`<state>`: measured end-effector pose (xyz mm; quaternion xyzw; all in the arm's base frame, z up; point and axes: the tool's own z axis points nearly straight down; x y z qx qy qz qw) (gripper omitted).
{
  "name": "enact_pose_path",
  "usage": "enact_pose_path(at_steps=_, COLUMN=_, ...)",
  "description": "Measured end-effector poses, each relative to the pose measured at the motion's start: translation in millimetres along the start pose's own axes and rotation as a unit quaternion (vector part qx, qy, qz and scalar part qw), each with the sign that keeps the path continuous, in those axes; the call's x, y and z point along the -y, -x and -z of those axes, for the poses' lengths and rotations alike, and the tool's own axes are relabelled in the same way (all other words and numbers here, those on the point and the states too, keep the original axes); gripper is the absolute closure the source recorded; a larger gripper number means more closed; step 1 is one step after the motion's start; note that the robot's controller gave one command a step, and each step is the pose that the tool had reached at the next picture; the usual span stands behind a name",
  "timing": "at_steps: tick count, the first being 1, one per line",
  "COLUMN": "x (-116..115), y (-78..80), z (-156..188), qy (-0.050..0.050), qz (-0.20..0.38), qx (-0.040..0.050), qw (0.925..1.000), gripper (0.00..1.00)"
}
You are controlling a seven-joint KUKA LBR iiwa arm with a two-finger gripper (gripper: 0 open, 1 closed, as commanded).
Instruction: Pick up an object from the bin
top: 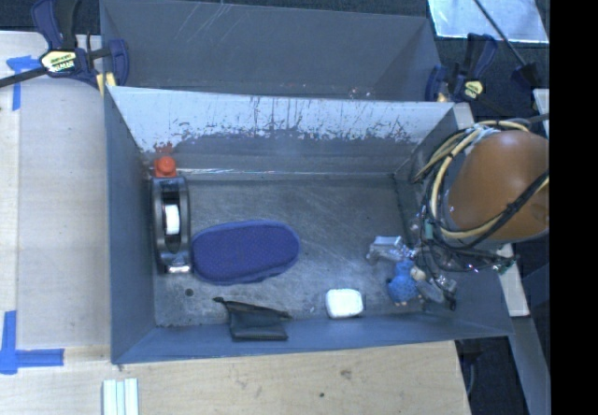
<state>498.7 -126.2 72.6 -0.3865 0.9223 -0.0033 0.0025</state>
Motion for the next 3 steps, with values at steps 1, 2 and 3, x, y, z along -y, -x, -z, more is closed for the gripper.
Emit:
enact_pose_path(at_steps=1, x=-0.8, y=1.2, z=0.1, qy=0.001, qz=0.001, qx=0.0012, qw=1.0, gripper=1.0)
enact_pose_path(at_steps=2, x=21.6, y=8.9, z=13.4, qy=0.002, qz=0.069, qx=0.001, qw=0.9976, gripper=1.0)
enact_pose_path(at_steps=3, x=26.4, y=10.8, z=197.1, qy=-0.001, qz=0.069, qx=0.0019, qw=0.9976, gripper=1.0)
